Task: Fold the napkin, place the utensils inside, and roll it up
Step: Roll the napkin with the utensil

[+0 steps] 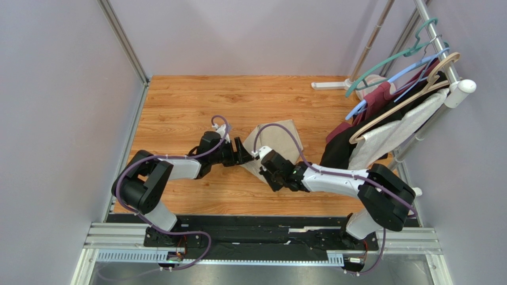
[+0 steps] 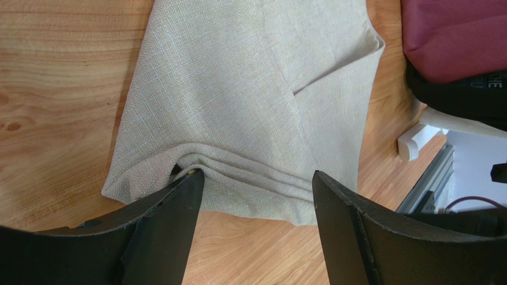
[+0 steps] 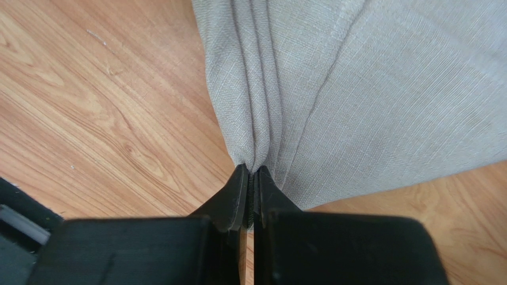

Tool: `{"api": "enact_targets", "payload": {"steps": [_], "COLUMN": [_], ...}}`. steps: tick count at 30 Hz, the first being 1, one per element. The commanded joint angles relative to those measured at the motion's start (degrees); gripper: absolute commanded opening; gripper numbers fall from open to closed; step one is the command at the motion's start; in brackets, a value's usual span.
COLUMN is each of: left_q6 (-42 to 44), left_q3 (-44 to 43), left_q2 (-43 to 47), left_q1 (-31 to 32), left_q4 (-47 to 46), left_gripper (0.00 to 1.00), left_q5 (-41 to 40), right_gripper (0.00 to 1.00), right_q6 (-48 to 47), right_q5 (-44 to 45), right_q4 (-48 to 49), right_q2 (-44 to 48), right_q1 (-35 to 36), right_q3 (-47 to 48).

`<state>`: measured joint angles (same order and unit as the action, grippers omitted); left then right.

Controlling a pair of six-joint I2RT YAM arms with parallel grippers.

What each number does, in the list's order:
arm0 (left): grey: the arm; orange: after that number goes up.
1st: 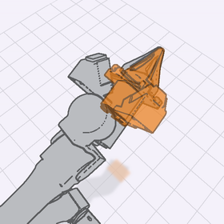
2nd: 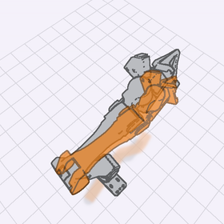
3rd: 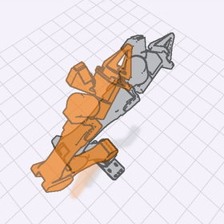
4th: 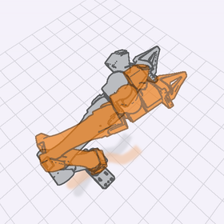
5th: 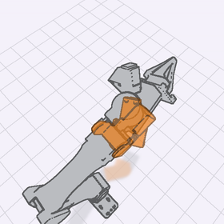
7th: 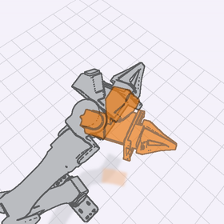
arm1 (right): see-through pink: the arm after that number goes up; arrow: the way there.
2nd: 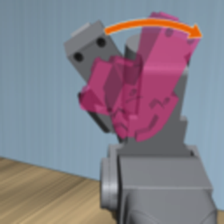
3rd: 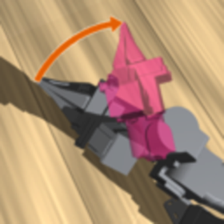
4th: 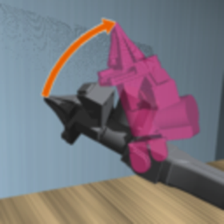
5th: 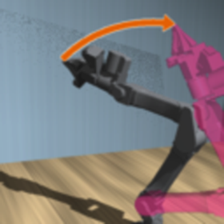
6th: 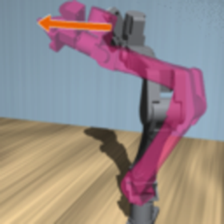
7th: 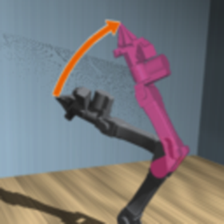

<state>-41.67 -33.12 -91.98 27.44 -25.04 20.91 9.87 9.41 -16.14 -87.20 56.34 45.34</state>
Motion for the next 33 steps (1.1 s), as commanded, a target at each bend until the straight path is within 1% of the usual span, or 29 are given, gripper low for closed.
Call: {"api": "enact_targets", "payload": {"steps": [1, 5, 7, 12, 15, 18, 19, 20, 21, 22, 24, 26, 29, 30, 31, 33], "left_q6": [4.6, 5.7, 6.1, 6.6, 7.3, 8.6, 9.4, 9.8, 10.4, 10.6, 11.2, 11.4, 11.8, 12.0, 12.1, 12.1], "left_q3": [0.8, 0.2, 0.1, -0.5, -1.0, -1.9, -2.3, -2.6, -3.2, -3.4, -4.0, -4.3, -5.0, -5.3, -5.5, -5.5], "left_q2": [-1.6, -1.8, -2.1, -3.4, -3.6, -3.7, -3.8, -3.8, -3.9, -4.0, -4.3, -4.8, -5.6, -5.7, -5.9, -6.2], "left_q1": [-1.3, -2.0, -2.4, -3.4, -3.7, -3.8, -3.8, -3.8, -4.0, -4.0, -4.1, -4.2, -4.5, -4.6, -4.6, -4.9], "left_q4": [11.0, 12.3, 12.7, 13.3, 14.2, 15.9, 16.6, 17.1, 18.0, 18.4, 19.0, 19.1, 19.9, 20.0, 20.1, 20.2], "left_gripper": [0.79, 0.79, 0.79, 0.79, 0.79, 0.79, 0.79, 0.79, 0.79, 0.79, 0.79, 0.79, 0.79, 0.79, 0.79, 0.79], "left_q5": [-2.7, -2.5, -2.5, -1.5, -1.5, -1.5, -1.6, -1.7, -1.8, -1.8, -1.6, -1.0, -0.3, -0.1, 0.2, 0.7], "right_gripper": [0.00, 0.00, 0.00, 0.00, 0.00, 0.01, 0.02, 0.08, 0.12, 0.20, 0.27, 0.39, 0.47, 0.48, 0.51, 0.51], "right_q6": [2.1, 3.2, 4.0, 5.0, 5.3, 5.2, 4.8, 4.4, 3.2, 2.7, 1.6, 1.0, -0.3, -0.8, -2.2, -4.1], "right_q5": [-14.7, -18.8, -22.2, -23.6, -23.9, -25.1, -24.9, -24.0, -23.4, -22.8, -21.9, -20.5, -16.6, -15.0, -13.4, -7.6], "right_q4": [0.0, -0.7, -0.6, -0.5, -0.3, -0.3, -1.4, -2.1, -2.8, -4.4, -5.2, -5.5, -4.5, -3.7, -3.3, -2.4], "right_q2": [0.9, -2.9, -5.5, -10.8, -11.2, -8.3, -6.5, -5.4, -4.5, -2.9, -1.8, -0.1, 1.9, 2.4, 2.6, 1.9], "right_q1": [-7.2, -10.9, -13.3, -15.9, -16.4, -16.1, -15.8, -15.5, -14.3, -13.7, -12.1, -10.9, -8.2, -6.5, -5.6, -3.0], "right_q3": [-0.7, 0.6, 0.8, 0.9, 0.8, 1.3, 1.8, 3.2, 4.0, 4.9, 7.2, 8.4, 9.9, 10.0, 10.4, 10.6]}}
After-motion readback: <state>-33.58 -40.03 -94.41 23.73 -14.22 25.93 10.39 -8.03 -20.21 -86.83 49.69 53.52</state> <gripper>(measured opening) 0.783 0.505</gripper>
